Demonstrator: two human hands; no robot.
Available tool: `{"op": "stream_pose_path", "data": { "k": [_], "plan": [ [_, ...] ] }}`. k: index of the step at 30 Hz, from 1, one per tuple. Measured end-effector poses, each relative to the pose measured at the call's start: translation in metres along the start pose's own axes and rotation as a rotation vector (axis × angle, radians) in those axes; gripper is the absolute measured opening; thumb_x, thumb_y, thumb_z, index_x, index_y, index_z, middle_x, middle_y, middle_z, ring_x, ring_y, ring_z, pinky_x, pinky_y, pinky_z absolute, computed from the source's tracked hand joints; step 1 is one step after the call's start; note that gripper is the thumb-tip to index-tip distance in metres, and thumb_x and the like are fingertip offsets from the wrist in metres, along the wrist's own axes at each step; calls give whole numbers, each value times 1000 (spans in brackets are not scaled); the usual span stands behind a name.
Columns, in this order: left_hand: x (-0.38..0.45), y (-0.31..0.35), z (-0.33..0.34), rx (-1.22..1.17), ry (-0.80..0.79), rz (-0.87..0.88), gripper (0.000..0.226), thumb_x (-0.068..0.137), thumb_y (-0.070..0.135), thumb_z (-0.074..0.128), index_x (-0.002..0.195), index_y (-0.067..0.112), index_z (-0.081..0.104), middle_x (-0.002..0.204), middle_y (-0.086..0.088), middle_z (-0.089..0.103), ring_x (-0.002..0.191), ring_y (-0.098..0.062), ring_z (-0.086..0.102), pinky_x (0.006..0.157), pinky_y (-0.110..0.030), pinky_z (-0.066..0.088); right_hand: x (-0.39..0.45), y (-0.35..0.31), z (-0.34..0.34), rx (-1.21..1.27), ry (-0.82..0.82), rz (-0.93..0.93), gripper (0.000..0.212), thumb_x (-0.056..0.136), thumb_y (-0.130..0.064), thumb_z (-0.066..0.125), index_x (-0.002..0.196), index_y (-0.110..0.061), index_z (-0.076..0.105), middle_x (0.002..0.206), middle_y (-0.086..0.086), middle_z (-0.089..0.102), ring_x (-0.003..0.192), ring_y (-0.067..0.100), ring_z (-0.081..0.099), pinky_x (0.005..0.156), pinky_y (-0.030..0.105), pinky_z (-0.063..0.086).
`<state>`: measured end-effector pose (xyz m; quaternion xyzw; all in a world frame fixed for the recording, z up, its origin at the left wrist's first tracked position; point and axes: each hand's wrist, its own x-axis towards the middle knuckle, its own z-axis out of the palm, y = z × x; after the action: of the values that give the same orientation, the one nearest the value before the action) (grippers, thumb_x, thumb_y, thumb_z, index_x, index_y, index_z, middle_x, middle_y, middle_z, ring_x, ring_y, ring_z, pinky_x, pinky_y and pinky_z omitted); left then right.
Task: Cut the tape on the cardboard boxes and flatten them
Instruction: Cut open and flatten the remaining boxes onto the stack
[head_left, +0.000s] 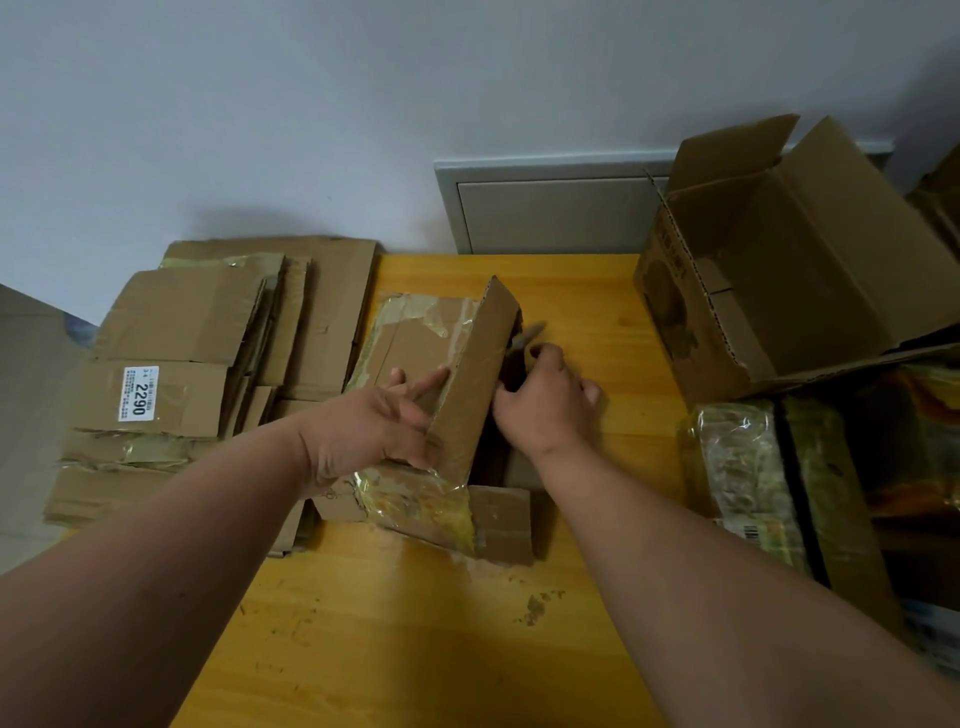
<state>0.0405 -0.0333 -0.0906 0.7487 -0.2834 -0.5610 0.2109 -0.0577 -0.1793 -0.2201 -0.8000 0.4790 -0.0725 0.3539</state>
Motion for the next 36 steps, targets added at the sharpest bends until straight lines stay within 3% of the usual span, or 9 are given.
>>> {"op": "stream_pose_path", "data": {
  "k": [5, 9, 14, 16, 18, 24, 27, 31, 36],
  "plan": [
    [12, -4, 1, 78, 27, -27, 12, 81, 7, 70, 69, 7, 73, 160, 18, 19, 151, -14, -6, 120, -50, -1, 2, 18, -19, 591, -113, 226, 20, 100, -23, 46, 115, -19, 59, 90, -2, 58, 83, 19, 53, 65, 23, 38],
    [26, -3, 17, 125, 55, -33, 21, 87, 22, 71, 67, 29, 75, 161, 13, 20, 151, -15, -3, 121, -49, -1, 5, 26, -31, 726, -90, 359, 26, 101, -19, 48, 125, -20, 57, 110, 1, 61, 92, 18, 56, 69, 25, 40],
    [54, -29, 32, 594, -4, -13, 46, 91, 58, 53, 137, 50, 47, 165, 5, 2, 151, -26, -13, 122, -55, 1, 0, 23, -39, 769, -17, 347, 26, 99, -29, 50, 125, -26, 53, 106, -6, 60, 98, 16, 59, 68, 27, 46],
    [61, -41, 37, 738, -7, -15, 53, 92, 61, 48, 143, 52, 37, 165, 6, -6, 150, -28, -19, 121, -56, 1, -2, 23, -40, 601, 8, 263, 40, 98, -35, 49, 136, -22, 49, 130, 2, 56, 118, 22, 53, 95, 38, 47],
    [64, -50, 42, 728, 52, -56, 59, 91, 61, 52, 145, 58, 28, 163, 10, -17, 149, -30, -20, 120, -56, 5, -9, 21, -41, 295, 17, 141, 54, 98, -37, 49, 148, -23, 37, 154, 3, 35, 142, 25, 29, 118, 41, 24],
    [69, -71, 52, 866, 171, -27, 80, 92, 42, 61, 151, 55, 7, 164, 8, -18, 151, -26, -9, 118, -47, 22, -44, -4, -16, -137, -124, -281, 78, 92, -22, 49, 157, -25, 6, 163, -3, -20, 147, 17, -24, 114, 34, -20],
    [69, -76, 47, 771, 346, 32, 78, 92, 39, 60, 155, 40, 16, 165, 1, 6, 147, -32, 14, 114, -46, 30, -58, -6, 8, -305, -259, -363, 80, 94, -21, 44, 157, -17, -5, 158, 5, -33, 144, 21, -34, 117, 38, -20],
    [73, -89, 30, 872, 598, 165, 60, 96, 39, 37, 152, 19, 35, 154, -14, 35, 134, -39, 34, 104, -50, 37, -75, 18, 34, -585, -360, -373, 79, 100, -60, 14, 152, -13, -20, 155, 10, -38, 142, 24, -37, 119, 43, -16],
    [90, -111, 32, 1024, 374, 191, 74, 93, 61, -8, 154, 20, -15, 162, -8, -22, 149, -29, -22, 122, -46, -11, -78, 27, 39, -645, -361, -392, 81, 96, -64, 11, 151, -14, -23, 154, 8, -40, 141, 23, -39, 117, 43, -20]
  ]
}}
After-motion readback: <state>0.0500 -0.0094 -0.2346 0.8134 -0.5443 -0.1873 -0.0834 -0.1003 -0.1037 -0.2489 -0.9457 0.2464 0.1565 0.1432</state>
